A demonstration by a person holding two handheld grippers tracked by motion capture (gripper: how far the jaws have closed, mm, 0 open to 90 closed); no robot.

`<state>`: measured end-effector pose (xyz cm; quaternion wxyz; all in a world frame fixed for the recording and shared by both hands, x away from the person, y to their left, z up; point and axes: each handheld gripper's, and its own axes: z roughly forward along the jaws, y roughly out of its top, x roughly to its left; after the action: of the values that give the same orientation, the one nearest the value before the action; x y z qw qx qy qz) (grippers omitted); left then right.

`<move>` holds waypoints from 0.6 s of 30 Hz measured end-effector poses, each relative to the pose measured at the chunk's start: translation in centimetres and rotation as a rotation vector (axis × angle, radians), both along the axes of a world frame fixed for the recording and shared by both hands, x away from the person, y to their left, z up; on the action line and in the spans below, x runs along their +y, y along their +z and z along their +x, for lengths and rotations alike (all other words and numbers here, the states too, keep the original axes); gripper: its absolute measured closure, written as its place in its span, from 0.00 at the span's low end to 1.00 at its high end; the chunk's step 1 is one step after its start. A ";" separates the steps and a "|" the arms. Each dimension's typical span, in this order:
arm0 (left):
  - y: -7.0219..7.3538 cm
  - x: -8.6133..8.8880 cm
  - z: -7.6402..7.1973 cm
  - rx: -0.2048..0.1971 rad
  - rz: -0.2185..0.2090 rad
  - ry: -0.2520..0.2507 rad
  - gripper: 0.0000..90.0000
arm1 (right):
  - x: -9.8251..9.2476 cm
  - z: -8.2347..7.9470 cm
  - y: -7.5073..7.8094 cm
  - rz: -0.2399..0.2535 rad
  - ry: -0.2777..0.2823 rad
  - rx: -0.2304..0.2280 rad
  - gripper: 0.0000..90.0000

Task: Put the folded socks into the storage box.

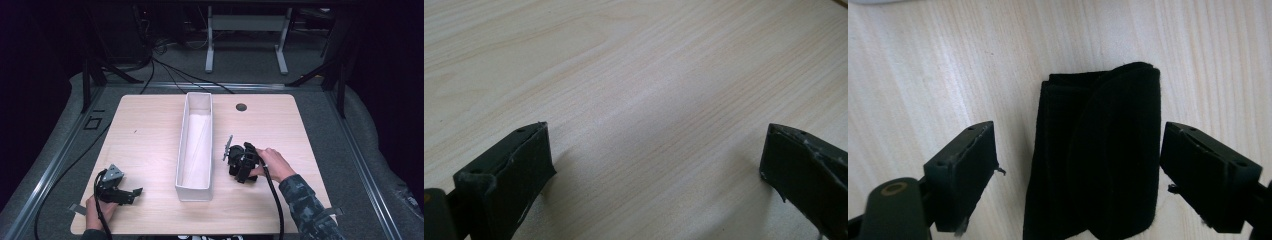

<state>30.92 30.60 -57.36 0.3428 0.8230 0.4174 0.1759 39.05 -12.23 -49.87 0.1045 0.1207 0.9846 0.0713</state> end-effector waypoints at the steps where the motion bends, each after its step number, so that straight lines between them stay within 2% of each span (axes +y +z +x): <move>1: 0.0 0.0 0.0 0.000 0.000 0.000 0.00 | 0.1 0.0 -0.2 -0.002 0.001 0.000 0.19; 2: 0.0 0.0 0.0 0.000 -0.001 0.001 0.00 | 0.1 0.0 -0.3 -0.007 -0.003 0.014 0.21; 6: 0.0 0.0 0.0 0.000 0.000 0.000 0.00 | 0.4 -0.2 -0.7 -0.025 -0.003 -0.004 0.28; 9: 0.0 0.0 0.0 0.000 0.000 0.000 0.00 | 0.5 -0.4 -1.1 -0.038 0.002 -0.023 0.29; 11: 0.0 0.0 0.0 0.000 0.000 0.000 0.00 | 0.6 -0.6 -1.7 -0.064 0.002 -0.012 0.29; 13: 0.0 0.0 0.0 0.000 -0.001 0.001 0.00 | 0.6 -0.7 -1.9 -0.065 -0.003 -0.026 0.31; 16: 0.0 0.0 0.0 0.000 -0.001 0.001 0.00 | 0.5 -0.5 -1.9 -0.061 -0.020 -0.033 0.40; 18: 0.0 0.0 0.0 0.000 -0.001 0.001 0.00 | 0.5 -0.4 -1.9 -0.064 -0.027 -0.037 0.43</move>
<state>30.91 30.59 -57.36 0.3430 0.8227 0.4179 0.1760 38.63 -11.74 -51.77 0.1273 0.1295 0.9825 0.0405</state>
